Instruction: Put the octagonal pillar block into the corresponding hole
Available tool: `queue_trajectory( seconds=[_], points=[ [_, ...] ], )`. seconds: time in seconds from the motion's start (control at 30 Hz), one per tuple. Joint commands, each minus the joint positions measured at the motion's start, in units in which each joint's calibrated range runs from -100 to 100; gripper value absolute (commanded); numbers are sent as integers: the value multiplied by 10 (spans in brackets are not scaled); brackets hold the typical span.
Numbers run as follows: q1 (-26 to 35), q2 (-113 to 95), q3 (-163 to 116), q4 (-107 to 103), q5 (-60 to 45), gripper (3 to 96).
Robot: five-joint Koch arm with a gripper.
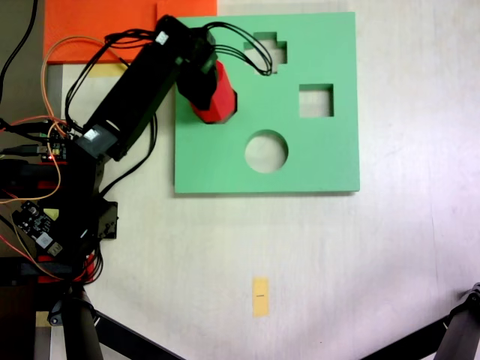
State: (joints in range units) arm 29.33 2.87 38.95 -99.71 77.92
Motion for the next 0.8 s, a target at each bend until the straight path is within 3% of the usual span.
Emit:
queue_trajectory(
  seconds=[0.03, 0.8],
  points=[
    [6, 5, 33, -3, 7, 387],
    [0, 31, 26, -3, -38, 403]
  ],
)
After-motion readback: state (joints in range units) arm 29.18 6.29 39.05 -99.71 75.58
